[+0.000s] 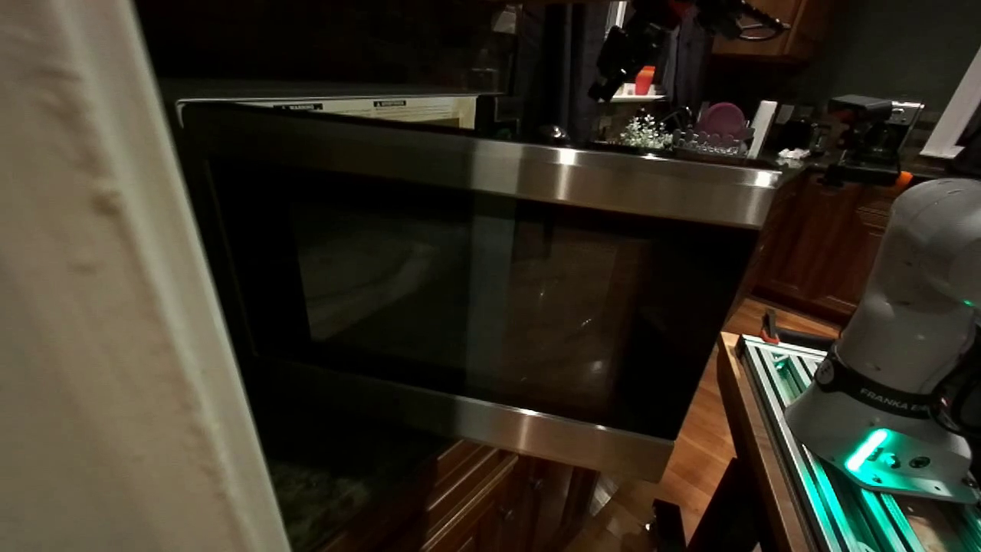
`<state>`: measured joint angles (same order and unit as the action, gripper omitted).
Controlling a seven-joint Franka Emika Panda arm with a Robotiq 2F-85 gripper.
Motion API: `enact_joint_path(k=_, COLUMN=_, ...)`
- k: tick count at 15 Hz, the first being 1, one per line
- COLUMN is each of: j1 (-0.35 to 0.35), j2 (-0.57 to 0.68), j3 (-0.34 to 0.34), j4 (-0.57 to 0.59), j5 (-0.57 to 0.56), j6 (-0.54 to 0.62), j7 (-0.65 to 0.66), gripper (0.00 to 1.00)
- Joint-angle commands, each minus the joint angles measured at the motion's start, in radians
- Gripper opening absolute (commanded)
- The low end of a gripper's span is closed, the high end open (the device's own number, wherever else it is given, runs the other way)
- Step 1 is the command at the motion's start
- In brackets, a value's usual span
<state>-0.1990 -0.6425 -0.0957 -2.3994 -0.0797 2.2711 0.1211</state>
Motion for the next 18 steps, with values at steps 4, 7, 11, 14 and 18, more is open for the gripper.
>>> enact_joint_path(k=4, j1=-0.183, j2=0.134, j3=0.070, j4=-0.077, j5=-0.126, j6=0.491, j7=0.184, gripper=0.00)
enact_joint_path(k=7, j1=-0.330, j2=0.200, j3=0.135, j4=-0.072, j5=-0.212, j6=0.594, j7=0.289, gripper=0.00)
enact_joint_path(k=11, j1=-0.541, j2=0.267, j3=0.257, j4=-0.046, j5=-0.353, j6=0.653, j7=0.455, gripper=0.00)
enact_joint_path(k=14, j1=-0.642, j2=0.297, j3=0.333, j4=-0.024, j5=-0.431, j6=0.666, j7=0.541, gripper=0.00)
enact_joint_path(k=18, j1=-0.736, j2=0.330, j3=0.429, j4=0.019, j5=-0.527, j6=0.666, j7=0.630, gripper=0.00)
